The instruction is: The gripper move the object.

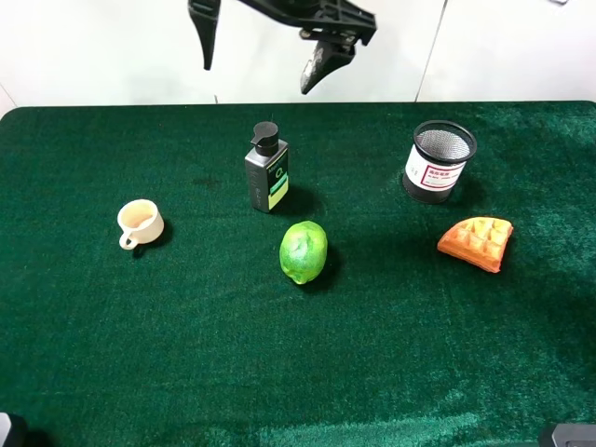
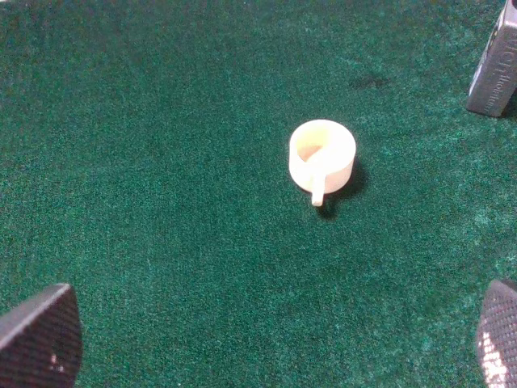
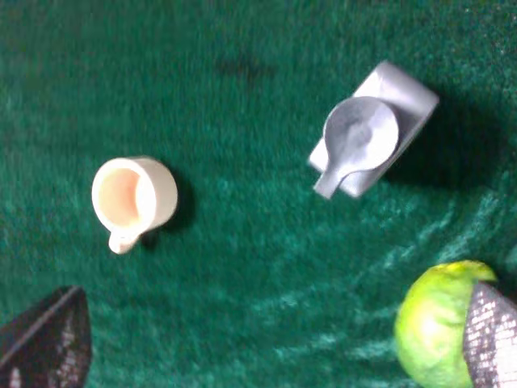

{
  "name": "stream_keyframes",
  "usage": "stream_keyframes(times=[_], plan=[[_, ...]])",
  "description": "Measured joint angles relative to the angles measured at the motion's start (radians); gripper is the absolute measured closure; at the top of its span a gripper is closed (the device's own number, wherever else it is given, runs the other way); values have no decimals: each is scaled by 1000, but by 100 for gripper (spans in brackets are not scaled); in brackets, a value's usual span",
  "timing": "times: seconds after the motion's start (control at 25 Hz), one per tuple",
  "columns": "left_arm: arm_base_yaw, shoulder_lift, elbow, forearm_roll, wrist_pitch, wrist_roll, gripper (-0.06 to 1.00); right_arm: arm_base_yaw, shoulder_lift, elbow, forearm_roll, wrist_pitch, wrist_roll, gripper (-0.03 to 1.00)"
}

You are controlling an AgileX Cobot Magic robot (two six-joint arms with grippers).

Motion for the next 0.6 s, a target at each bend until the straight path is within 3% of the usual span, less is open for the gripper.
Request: stream_keyframes(times=[0.08,0.24,0.6], plan=[[0,0,0,0,0,0,-5,8,9,0,-26,0,96,28],[0,0,0,0,0,0,-5,8,31,-8,-88,20,182,28],[0,0,0,0,0,0,-5,8,138,-99,-131,59,216,28]])
